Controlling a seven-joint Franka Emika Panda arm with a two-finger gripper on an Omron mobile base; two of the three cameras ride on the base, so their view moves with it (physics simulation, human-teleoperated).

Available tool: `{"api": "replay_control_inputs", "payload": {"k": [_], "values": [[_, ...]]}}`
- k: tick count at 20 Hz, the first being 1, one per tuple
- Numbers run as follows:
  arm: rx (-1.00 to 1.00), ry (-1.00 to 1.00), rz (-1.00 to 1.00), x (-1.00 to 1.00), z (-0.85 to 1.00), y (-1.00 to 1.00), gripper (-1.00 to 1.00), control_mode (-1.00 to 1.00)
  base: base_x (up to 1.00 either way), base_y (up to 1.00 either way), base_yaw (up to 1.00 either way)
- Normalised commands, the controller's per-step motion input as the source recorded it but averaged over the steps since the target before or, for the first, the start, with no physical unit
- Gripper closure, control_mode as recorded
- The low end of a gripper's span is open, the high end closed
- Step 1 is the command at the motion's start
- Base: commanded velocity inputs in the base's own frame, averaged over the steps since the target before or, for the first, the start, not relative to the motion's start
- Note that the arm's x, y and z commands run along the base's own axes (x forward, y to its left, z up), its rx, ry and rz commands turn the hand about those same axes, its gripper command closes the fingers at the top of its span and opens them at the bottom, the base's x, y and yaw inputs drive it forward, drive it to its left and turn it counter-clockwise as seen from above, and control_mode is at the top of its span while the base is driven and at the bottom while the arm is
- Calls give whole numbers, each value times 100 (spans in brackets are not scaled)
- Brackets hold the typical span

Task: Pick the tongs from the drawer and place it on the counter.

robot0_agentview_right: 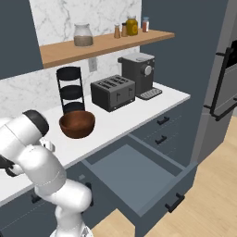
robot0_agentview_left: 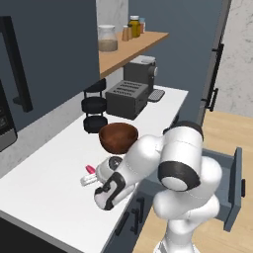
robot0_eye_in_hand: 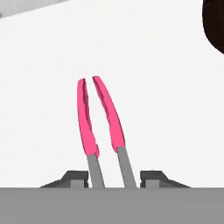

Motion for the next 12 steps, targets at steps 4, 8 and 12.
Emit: {"api": "replay_control_inputs", "payload": {"k": [4,8,12], "values": [[0,11,-9,11,25,2,-100,-100,0,0,0],[0,12,-14,0,75,-5,-100,-100,0,0,0],[0,2,-15,-5,99,-26,-100,-100,0,0,0]]}}
